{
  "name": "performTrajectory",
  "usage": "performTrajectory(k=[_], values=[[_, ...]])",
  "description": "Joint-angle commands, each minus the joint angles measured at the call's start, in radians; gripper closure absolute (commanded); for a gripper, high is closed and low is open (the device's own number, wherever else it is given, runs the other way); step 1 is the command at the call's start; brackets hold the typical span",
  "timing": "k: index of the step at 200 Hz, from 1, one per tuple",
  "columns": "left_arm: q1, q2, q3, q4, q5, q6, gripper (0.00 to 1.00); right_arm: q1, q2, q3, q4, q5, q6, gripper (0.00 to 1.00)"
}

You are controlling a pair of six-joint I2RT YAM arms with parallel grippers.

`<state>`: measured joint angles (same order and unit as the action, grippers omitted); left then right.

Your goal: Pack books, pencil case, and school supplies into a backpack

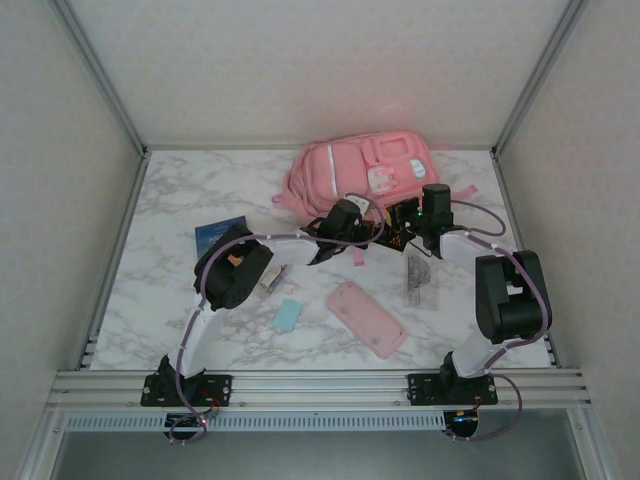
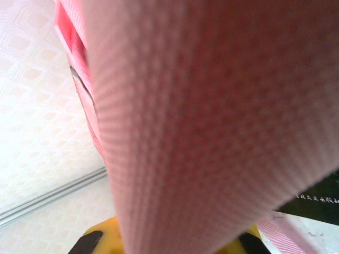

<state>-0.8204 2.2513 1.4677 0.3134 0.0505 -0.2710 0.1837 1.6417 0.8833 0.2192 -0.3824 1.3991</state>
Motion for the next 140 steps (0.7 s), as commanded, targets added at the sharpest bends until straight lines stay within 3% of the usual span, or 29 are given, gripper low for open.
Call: performTrajectory(k=[1,44,64,85,114,140], values=[[0.038,-0.023,-0.043,0.001,-0.039,-0.013,1.0,0.01,-0.043,0.013,0.054,-0.104,0.002,1.0],[0.039,-0.055,-0.092,0.103,0.063,-0.041,0.99,0.007,-0.033,0.017,0.078,-0.102,0.03,1.0],[0.038,-0.034,-0.086,0.135,0.064,-0.051,0.57,0.007,-0.038,0.032,0.069,-0.108,0.032,1.0],[0.045,-0.004,-0.077,0.155,0.037,-0.055,0.47,0.007,-0.052,0.037,0.059,-0.107,0.037,1.0],[0.059,0.035,-0.049,0.169,0.042,-0.062,0.47,0.008,-0.065,0.035,0.057,-0.111,0.05,1.0],[0.076,0.045,-0.053,0.187,0.044,-0.087,0.61,0.004,-0.068,0.033,0.063,-0.114,0.059,1.0]])
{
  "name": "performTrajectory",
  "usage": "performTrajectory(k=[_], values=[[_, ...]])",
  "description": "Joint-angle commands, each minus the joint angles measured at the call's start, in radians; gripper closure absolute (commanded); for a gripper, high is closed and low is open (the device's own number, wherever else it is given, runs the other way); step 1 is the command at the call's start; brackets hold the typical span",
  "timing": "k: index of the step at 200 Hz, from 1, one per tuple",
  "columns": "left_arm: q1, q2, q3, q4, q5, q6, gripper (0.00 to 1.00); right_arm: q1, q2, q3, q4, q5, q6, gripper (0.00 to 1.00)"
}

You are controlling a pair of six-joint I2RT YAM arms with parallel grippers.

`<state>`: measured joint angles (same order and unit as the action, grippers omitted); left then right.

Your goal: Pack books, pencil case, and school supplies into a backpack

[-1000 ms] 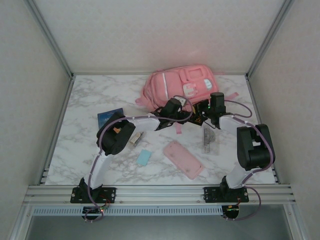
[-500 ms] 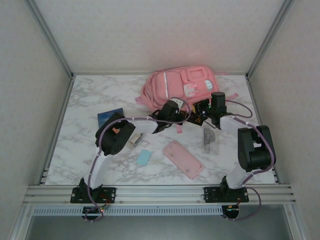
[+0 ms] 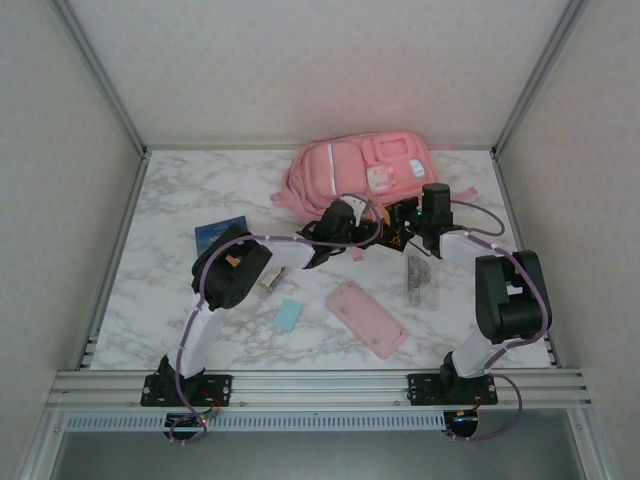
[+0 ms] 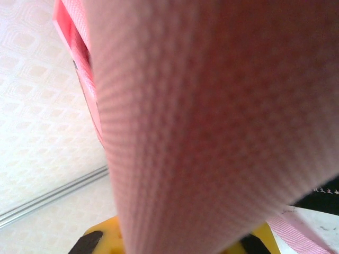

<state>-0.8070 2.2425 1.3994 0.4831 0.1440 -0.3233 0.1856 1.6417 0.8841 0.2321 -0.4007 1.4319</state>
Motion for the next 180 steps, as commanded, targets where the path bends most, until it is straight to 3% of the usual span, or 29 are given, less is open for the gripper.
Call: performTrajectory(k=[1,43,76,120,180], values=[[0.064,0.054,0.013,0.017,-0.049,-0.034,0.61,0.002,-0.068,0.032,0.051,-0.096,0.027,1.0],[0.074,0.027,-0.027,0.003,-0.066,-0.028,1.0,-0.009,-0.076,0.026,0.054,-0.096,0.025,1.0],[0.082,-0.073,-0.107,-0.058,-0.063,-0.005,1.0,-0.035,-0.075,0.041,0.003,-0.089,-0.052,1.0],[0.135,-0.169,-0.108,-0.394,-0.102,0.064,1.0,-0.083,-0.069,0.063,-0.08,-0.111,-0.163,1.0],[0.206,-0.262,-0.143,-0.624,-0.178,0.11,1.0,-0.124,0.011,0.166,-0.191,-0.115,-0.331,1.0]])
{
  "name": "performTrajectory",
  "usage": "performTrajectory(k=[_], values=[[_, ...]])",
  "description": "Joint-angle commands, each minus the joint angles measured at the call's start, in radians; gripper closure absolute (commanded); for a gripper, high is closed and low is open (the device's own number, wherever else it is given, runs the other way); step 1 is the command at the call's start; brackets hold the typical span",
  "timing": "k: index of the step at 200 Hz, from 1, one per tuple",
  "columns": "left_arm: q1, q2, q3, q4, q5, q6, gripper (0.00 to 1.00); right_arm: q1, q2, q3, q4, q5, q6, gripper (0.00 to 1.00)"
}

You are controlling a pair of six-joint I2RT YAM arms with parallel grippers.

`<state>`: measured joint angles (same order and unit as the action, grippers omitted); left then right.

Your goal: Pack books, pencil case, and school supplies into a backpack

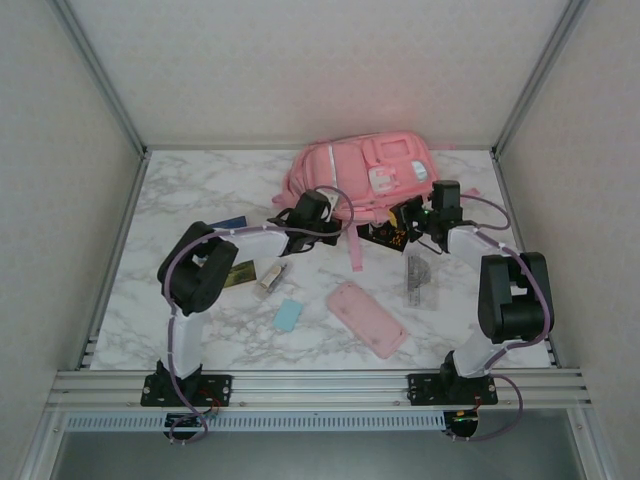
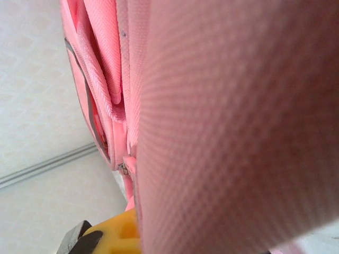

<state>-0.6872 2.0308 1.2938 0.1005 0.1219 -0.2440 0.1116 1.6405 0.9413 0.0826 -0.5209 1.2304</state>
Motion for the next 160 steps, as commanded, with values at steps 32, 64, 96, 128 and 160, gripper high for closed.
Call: performTrajectory(k=[32,64,96,128,160], values=[[0.065,-0.159,-0.062,-0.319,-0.022,0.078,1.0,-0.051,0.138,0.281,-0.128,-0.028,-0.263,1.0],[-0.006,-0.224,-0.048,-0.372,0.052,0.068,1.0,-0.046,0.248,0.418,-0.175,-0.02,-0.299,1.0],[-0.037,-0.175,0.034,-0.369,0.122,0.017,1.0,-0.035,0.323,0.508,-0.197,-0.029,-0.29,1.0],[-0.046,-0.11,0.129,-0.38,0.11,0.01,1.0,-0.022,0.233,0.415,-0.232,-0.002,-0.297,0.59],[-0.046,-0.074,0.185,-0.39,0.141,-0.007,1.0,-0.004,0.056,0.165,-0.185,0.012,-0.236,0.28]])
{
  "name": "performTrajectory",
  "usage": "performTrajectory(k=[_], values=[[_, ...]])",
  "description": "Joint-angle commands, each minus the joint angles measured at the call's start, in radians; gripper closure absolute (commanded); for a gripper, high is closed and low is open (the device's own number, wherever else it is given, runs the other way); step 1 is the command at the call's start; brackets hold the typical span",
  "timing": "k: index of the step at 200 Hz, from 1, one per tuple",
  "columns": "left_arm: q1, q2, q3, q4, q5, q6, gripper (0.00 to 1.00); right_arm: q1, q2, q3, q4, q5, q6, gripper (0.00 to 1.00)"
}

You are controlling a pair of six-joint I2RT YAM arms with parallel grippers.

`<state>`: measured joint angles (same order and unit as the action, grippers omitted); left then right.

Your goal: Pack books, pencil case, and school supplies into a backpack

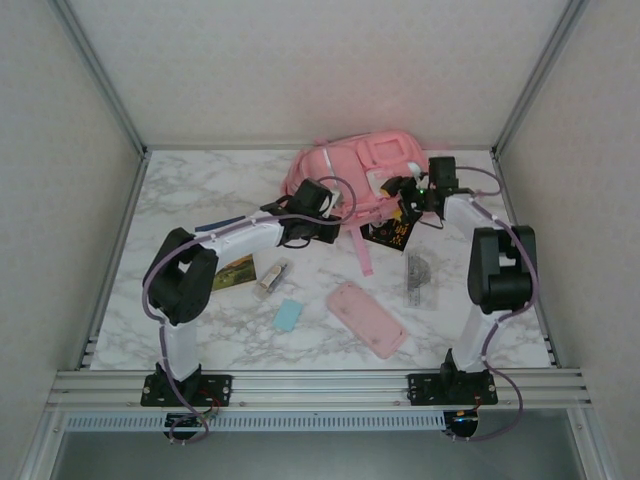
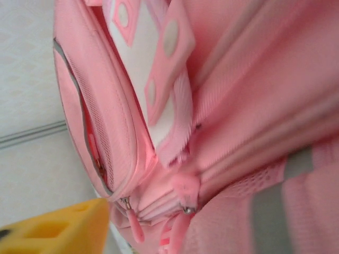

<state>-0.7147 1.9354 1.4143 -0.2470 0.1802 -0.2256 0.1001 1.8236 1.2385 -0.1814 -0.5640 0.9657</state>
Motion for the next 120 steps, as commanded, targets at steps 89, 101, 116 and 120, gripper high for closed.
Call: performTrajectory(k=[89,101,116,120], values=[[-0.052,-0.028,0.092,-0.087,0.127,-0.002,1.0,0.205,-0.207,-0.407,0.416,0.162,0.35,0.24],[-0.054,-0.038,0.071,-0.086,0.122,0.002,1.0,0.22,-0.144,-0.373,0.452,0.173,0.372,0.28],[-0.054,-0.052,0.041,-0.083,0.107,0.004,1.0,0.228,-0.071,-0.33,0.469,0.183,0.379,0.45],[-0.054,-0.055,0.032,-0.081,0.101,0.007,1.0,0.228,-0.057,-0.321,0.464,0.185,0.378,0.51]])
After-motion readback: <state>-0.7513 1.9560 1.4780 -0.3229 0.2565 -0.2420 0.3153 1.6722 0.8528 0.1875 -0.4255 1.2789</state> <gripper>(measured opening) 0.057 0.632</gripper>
